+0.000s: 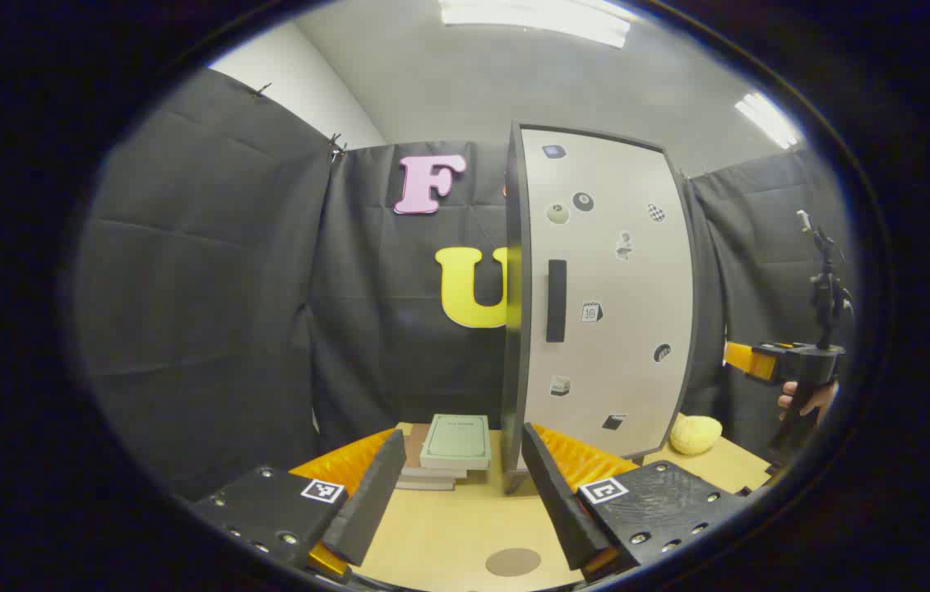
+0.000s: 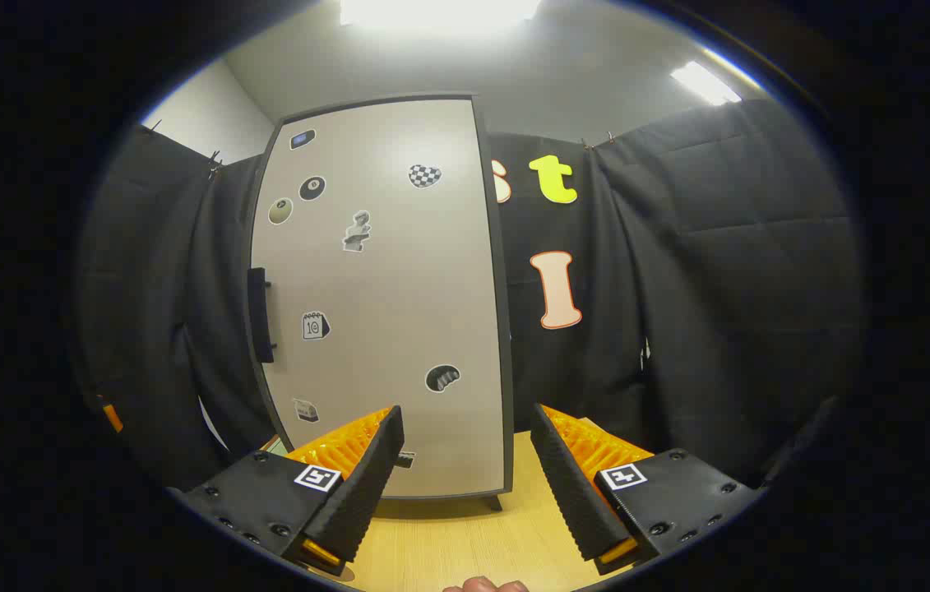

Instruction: Open the cabinet door with the right hand, grasp the bottle in the cabinet with the left hand and place it on the coaster, then close the cabinet door with the right hand.

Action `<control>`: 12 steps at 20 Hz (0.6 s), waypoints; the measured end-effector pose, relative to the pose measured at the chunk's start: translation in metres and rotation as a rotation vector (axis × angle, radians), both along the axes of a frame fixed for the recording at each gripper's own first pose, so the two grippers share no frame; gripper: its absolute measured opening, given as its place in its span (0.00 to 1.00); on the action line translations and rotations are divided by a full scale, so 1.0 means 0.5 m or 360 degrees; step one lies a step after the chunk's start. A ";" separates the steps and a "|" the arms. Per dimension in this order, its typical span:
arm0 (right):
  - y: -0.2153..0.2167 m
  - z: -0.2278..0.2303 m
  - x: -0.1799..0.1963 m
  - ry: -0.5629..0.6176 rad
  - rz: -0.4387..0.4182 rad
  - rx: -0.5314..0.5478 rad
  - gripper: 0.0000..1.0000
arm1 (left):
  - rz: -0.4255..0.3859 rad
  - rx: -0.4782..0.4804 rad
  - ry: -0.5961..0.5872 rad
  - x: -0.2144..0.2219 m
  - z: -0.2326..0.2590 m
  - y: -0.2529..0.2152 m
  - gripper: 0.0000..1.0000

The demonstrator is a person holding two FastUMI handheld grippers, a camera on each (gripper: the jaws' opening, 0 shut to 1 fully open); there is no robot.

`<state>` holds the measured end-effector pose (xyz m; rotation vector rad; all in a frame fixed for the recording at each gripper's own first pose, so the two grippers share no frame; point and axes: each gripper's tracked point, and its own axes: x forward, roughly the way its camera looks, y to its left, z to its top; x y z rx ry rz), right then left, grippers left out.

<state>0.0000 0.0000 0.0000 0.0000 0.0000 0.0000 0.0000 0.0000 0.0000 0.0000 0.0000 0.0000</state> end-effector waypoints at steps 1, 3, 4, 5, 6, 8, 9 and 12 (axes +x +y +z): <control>-0.008 -0.004 -0.004 0.0014 -0.0015 0.0004 0.94 | -0.0010 -0.0012 0.0005 0.004 -0.004 -0.001 0.88; -0.017 -0.015 -0.017 0.0039 -0.0033 0.0012 0.94 | -0.0032 -0.0014 0.0009 0.015 -0.014 -0.005 0.88; -0.022 -0.021 -0.021 0.0052 -0.0042 0.0011 0.98 | -0.0038 -0.0007 0.0010 0.020 -0.016 -0.006 0.88; -0.029 -0.023 -0.025 0.0060 -0.0055 0.0004 0.99 | -0.0051 0.0000 0.0011 0.026 -0.017 -0.009 0.88; -0.036 -0.026 -0.028 0.0066 -0.0069 -0.0002 0.98 | -0.0062 0.0005 0.0014 0.029 -0.022 -0.015 0.88; -0.047 -0.025 -0.033 0.0070 -0.0084 -0.0002 0.98 | -0.0093 -0.0004 0.0012 0.035 -0.023 -0.027 0.88; -0.050 -0.023 -0.036 0.0070 -0.0092 0.0001 0.98 | -0.0109 -0.0013 0.0011 0.036 -0.025 -0.033 0.88; -0.056 -0.021 -0.039 0.0085 -0.0095 0.0016 0.99 | -0.0131 -0.0030 0.0024 0.034 -0.044 -0.047 0.86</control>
